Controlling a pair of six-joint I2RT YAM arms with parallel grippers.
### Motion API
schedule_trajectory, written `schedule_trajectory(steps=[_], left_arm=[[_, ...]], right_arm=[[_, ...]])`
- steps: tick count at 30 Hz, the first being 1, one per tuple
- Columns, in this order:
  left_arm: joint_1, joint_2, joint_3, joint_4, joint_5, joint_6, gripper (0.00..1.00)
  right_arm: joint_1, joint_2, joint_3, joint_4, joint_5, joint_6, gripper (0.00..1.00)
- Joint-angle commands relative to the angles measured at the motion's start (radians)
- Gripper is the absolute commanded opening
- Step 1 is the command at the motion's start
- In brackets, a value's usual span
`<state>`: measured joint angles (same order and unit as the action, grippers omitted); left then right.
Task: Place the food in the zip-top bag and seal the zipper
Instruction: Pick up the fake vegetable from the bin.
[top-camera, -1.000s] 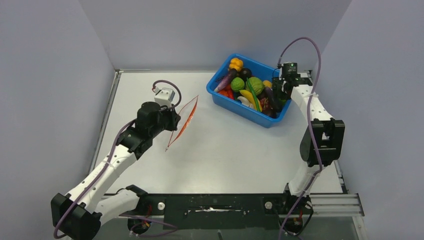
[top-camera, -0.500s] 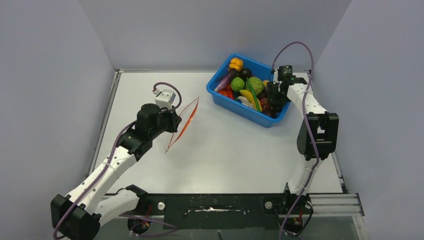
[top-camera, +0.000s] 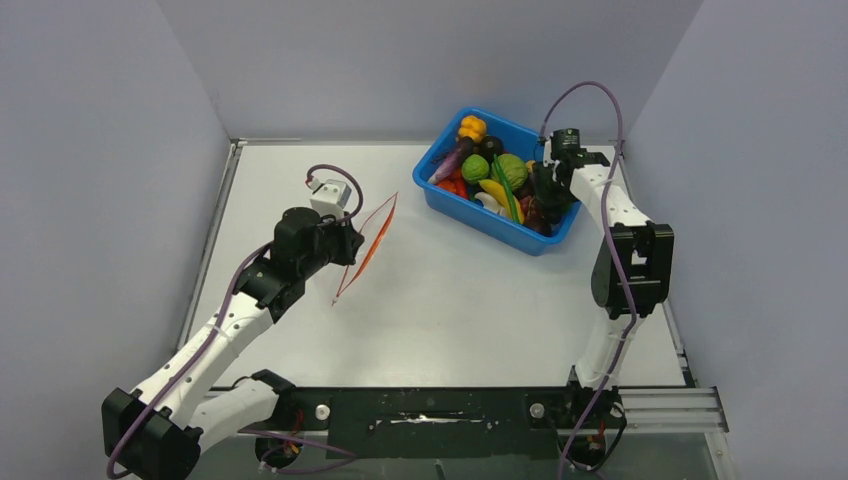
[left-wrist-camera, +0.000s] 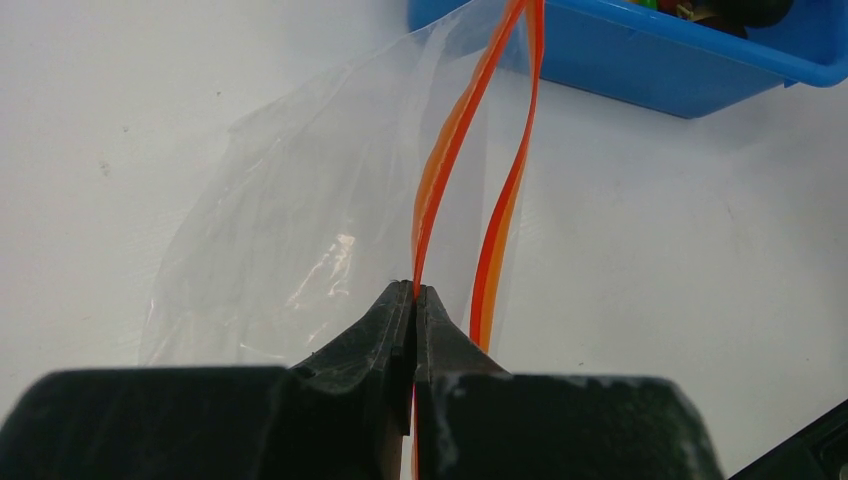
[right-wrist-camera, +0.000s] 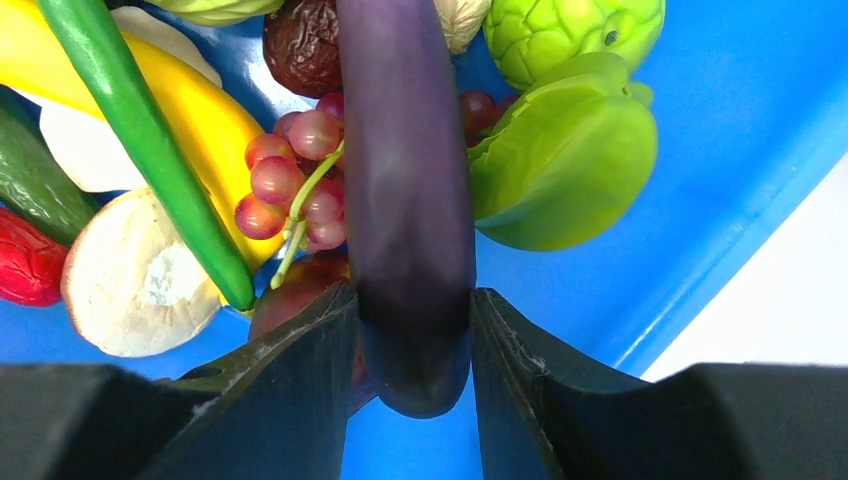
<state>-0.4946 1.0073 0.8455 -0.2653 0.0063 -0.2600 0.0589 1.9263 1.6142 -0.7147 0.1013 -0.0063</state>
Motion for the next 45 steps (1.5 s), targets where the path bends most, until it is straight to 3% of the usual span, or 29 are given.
schedule_trajectory(steps=[1,11,20,28,35,38,45], left_arm=[[0.008,-0.007,0.036,0.070,0.009,-0.027,0.00],[0.033,-0.017,0.005,0.121,0.011,-0.081,0.00],[0.156,-0.012,-0.017,0.206,0.038,-0.135,0.00],[0.163,0.024,-0.040,0.370,0.040,-0.135,0.00],[0.163,0.039,-0.173,0.617,0.036,-0.013,0.00],[0.160,0.041,-0.173,0.643,0.037,-0.006,0.00],[0.117,0.084,-0.230,0.726,-0.037,-0.084,0.00]], right_arm=[[0.048,-0.077,0.019,0.033,0.069,0.058,0.24],[0.101,-0.175,0.032,-0.014,0.224,0.153,0.22],[0.149,-0.326,-0.004,-0.071,0.210,0.279,0.21],[0.272,-0.502,-0.107,-0.045,0.084,0.340,0.21],[0.320,-0.723,-0.275,0.088,-0.192,0.348,0.21],[0.362,-0.775,-0.353,0.199,-0.352,0.463,0.21],[0.539,-0.750,-0.443,0.409,-0.447,0.710,0.23]])
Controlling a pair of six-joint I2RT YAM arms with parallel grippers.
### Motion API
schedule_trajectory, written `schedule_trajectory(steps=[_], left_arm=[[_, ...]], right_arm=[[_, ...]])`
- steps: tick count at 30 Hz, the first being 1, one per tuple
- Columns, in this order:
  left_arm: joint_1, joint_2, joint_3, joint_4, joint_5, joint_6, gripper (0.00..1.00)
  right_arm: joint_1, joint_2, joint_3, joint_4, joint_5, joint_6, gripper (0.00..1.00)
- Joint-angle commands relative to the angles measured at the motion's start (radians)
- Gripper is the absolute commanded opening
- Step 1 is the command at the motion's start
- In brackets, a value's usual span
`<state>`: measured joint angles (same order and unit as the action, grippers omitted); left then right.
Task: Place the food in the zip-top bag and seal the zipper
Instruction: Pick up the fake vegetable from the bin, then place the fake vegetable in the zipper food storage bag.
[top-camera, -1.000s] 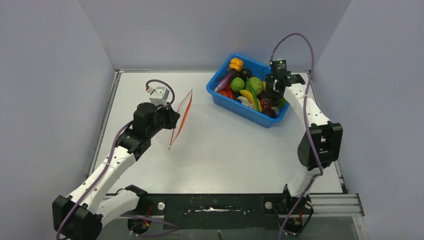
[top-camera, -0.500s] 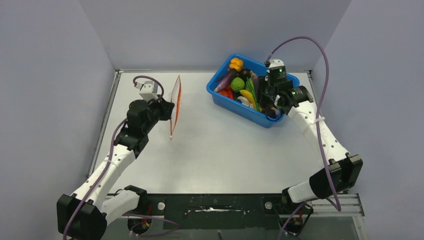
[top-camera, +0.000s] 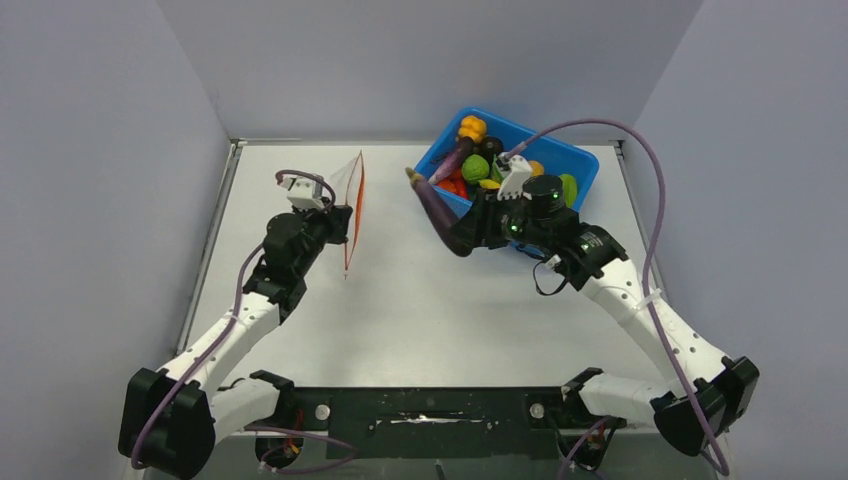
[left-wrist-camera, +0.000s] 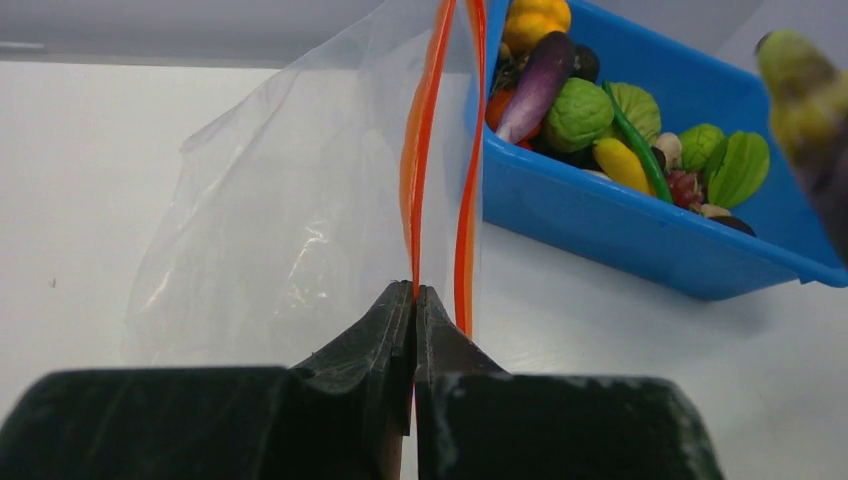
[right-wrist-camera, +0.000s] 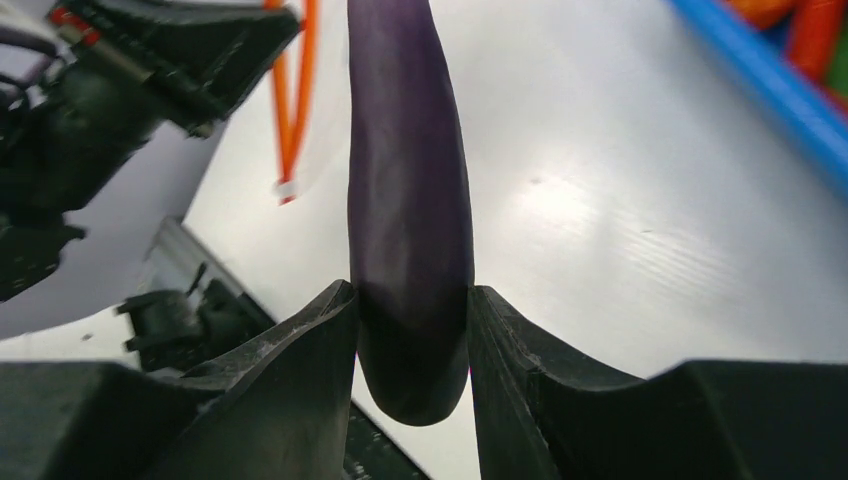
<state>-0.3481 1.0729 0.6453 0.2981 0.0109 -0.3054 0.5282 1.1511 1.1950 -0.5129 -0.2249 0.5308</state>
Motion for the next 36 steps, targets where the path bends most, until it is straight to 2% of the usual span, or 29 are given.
schedule_trajectory(steps=[1,8,17,24,31,36], left_arm=[[-0.042,0.024,-0.041,0.174,-0.051,-0.048,0.00],[-0.122,0.022,-0.093,0.175,-0.143,-0.006,0.00],[-0.144,0.001,-0.110,0.156,-0.191,0.017,0.00],[-0.147,-0.013,-0.124,0.155,-0.193,0.023,0.00],[-0.150,-0.016,-0.112,0.130,-0.203,0.018,0.00],[-0.154,-0.002,-0.091,0.107,-0.160,0.028,0.00]], right_arm=[[0.083,0.039,-0.026,0.237,-0.141,0.201,0.23],[0.092,0.157,0.003,0.252,-0.161,0.310,0.23],[0.114,0.190,-0.036,0.277,-0.230,0.398,0.20],[0.155,0.207,-0.046,0.227,-0.191,0.382,0.20],[0.170,0.158,-0.098,0.160,-0.141,0.356,0.20],[0.186,0.141,-0.143,0.148,-0.128,0.356,0.20]])
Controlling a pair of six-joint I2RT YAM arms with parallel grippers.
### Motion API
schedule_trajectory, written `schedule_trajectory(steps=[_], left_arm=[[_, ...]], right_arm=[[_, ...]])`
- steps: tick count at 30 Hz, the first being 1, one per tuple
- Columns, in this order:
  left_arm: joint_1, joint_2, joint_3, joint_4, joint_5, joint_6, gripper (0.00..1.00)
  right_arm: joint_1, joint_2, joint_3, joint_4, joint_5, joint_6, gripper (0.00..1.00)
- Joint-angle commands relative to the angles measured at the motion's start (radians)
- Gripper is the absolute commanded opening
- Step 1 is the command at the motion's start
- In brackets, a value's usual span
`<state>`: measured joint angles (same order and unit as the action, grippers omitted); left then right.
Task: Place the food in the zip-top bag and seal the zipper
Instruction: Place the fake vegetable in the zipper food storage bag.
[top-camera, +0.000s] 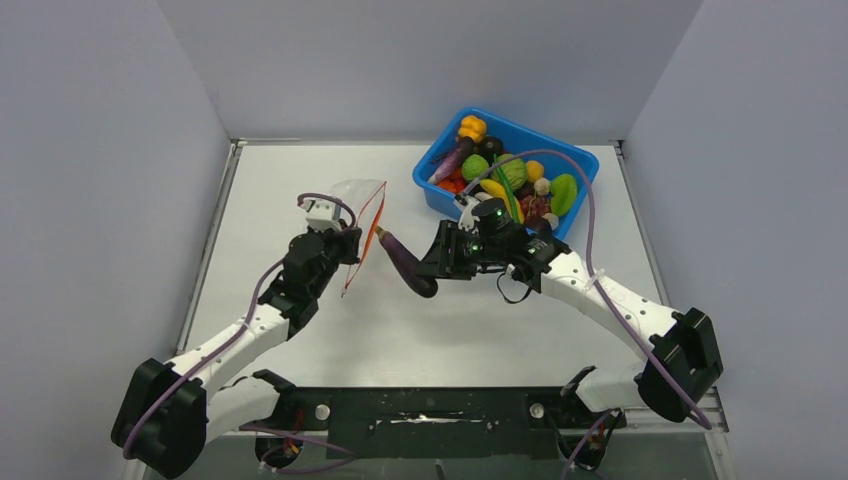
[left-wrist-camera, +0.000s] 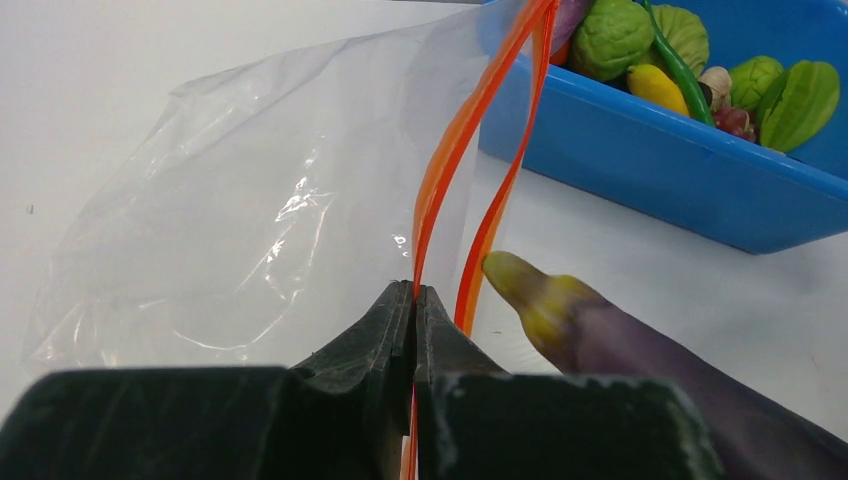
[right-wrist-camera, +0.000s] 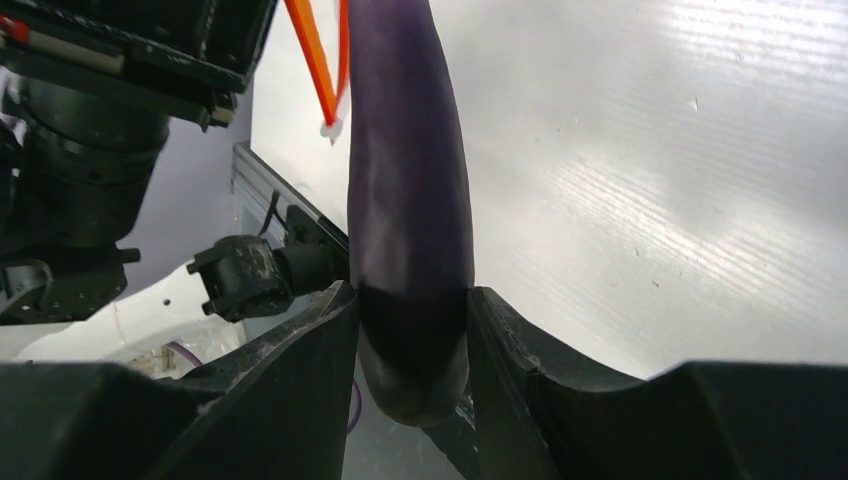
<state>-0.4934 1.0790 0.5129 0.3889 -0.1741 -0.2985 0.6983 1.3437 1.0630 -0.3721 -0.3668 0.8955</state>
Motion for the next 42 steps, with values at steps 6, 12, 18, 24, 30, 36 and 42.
schedule_trajectory(steps=[6,12,18,24,30,36,42], left_arm=[[-0.010,-0.028,0.026,0.011,0.033,0.013,0.00],[-0.011,-0.036,0.042,-0.040,0.022,0.047,0.00],[-0.011,-0.052,0.055,-0.057,0.054,0.048,0.00],[-0.011,-0.069,0.055,-0.080,0.056,0.070,0.00],[-0.019,-0.071,0.044,-0.068,0.077,0.062,0.00],[-0.048,-0.080,0.050,-0.073,0.079,0.117,0.00],[-0.082,-0.105,0.081,-0.098,0.095,0.169,0.00]], right_arm=[[0.013,0.010,0.042,0.075,-0.029,0.017,0.19],[0.021,0.002,0.064,0.053,-0.047,0.007,0.19],[0.013,-0.056,0.011,0.026,0.023,-0.017,0.19],[0.018,-0.087,-0.015,0.130,-0.033,0.022,0.19],[0.013,-0.021,-0.045,0.193,-0.064,0.029,0.19],[0.010,0.044,-0.024,0.204,-0.077,0.016,0.19],[-0.017,0.088,0.001,0.182,-0.068,0.034,0.19]])
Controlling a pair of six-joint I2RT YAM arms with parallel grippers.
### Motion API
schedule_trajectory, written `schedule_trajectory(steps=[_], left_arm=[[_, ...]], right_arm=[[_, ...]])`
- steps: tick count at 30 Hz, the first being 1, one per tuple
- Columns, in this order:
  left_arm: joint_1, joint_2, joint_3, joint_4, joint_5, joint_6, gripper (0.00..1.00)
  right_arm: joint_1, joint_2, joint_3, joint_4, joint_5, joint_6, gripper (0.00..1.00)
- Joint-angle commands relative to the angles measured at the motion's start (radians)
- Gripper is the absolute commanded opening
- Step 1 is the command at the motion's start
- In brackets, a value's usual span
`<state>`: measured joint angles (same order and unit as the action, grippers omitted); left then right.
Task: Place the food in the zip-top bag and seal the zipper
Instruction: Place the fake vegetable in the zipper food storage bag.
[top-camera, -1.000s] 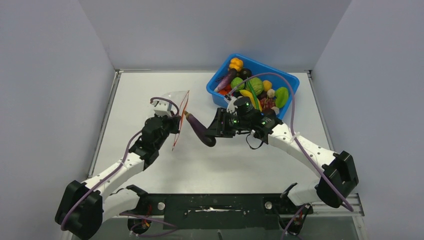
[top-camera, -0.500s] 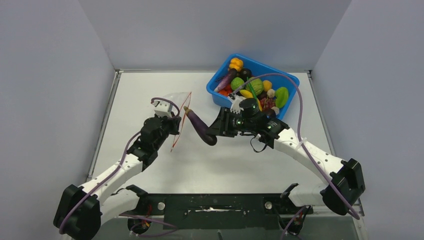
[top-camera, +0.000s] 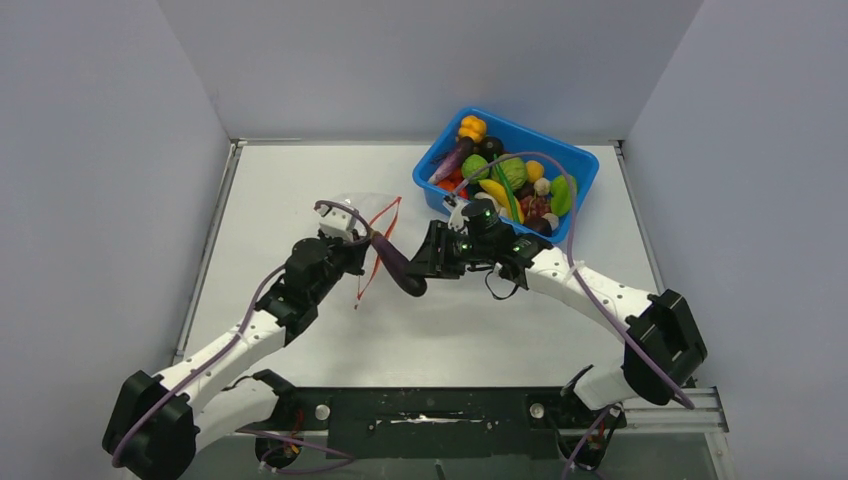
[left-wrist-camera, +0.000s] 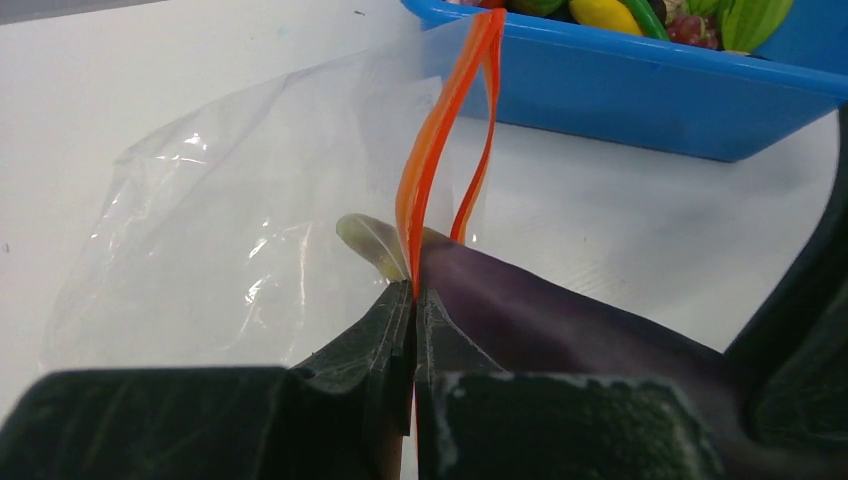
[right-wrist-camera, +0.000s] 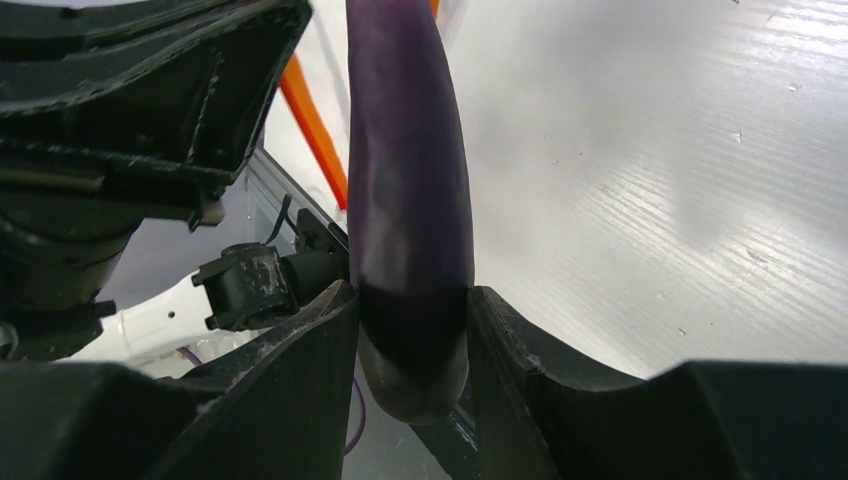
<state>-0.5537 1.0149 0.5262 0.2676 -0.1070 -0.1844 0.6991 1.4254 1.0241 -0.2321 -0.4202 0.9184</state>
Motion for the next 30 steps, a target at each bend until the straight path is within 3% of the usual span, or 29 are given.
schedule_trajectory(steps=[1,16,30], left_arm=[[-0.025,-0.045,0.066,0.023,0.030,0.061,0.00],[-0.042,-0.080,0.031,0.075,0.222,0.074,0.00],[-0.048,-0.115,-0.030,0.277,0.247,-0.340,0.00]], right_arm=[[-0.026,0.010,0.042,0.042,-0.013,0.017,0.19],[-0.061,0.078,0.136,0.124,0.035,0.046,0.19],[-0.066,0.103,0.128,0.221,0.215,0.117,0.20]])
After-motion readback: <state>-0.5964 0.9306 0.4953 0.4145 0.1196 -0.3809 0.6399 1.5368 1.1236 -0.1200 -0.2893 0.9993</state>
